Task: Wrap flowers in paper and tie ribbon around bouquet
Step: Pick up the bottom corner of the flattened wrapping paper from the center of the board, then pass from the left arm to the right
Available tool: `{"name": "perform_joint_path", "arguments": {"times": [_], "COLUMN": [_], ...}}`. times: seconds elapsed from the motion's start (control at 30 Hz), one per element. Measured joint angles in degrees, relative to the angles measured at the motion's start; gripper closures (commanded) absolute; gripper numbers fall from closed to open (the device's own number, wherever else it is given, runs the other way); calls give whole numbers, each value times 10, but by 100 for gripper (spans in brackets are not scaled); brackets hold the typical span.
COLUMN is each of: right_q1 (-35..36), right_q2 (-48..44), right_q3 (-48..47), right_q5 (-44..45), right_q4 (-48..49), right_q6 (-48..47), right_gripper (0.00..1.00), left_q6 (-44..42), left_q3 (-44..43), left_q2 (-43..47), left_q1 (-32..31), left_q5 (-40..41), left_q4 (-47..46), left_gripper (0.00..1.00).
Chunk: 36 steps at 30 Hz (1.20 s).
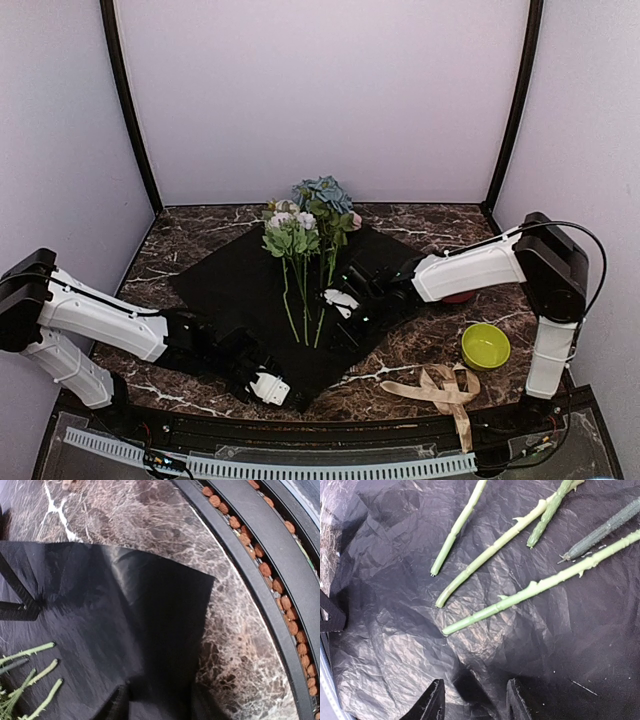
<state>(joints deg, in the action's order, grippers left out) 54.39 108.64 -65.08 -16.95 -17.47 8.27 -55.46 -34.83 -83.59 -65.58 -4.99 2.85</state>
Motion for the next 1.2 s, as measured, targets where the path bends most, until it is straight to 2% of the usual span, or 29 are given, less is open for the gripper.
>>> {"name": "perform_joint_path", "arguments": {"times": [0.2,0.37,0.6,0.9,1.2], "right_q1": [0,0,-8,-13,-13], "right_q2": [2,2,-22,-131,-146], "right_q3": [0,0,16,101,133], "right_q5": [-3,-9,-43,-117,-161], "right_q4": [7,6,13,117,153], "right_q6": [0,-5,-22,-46,-70], "right_gripper": [58,57,54,47,42], "left_q6": [13,33,81,136,159], "left_q3": [9,8,-18,-46,-63], "left_q2": [0,0,19,30,21], "left_q1": [1,17,78,137,179], "left_q5": [12,9,-39,-110,-151], "left_q4": [-11,-13,-5,-2,-3], "left_gripper": [100,100,100,100,100]}}
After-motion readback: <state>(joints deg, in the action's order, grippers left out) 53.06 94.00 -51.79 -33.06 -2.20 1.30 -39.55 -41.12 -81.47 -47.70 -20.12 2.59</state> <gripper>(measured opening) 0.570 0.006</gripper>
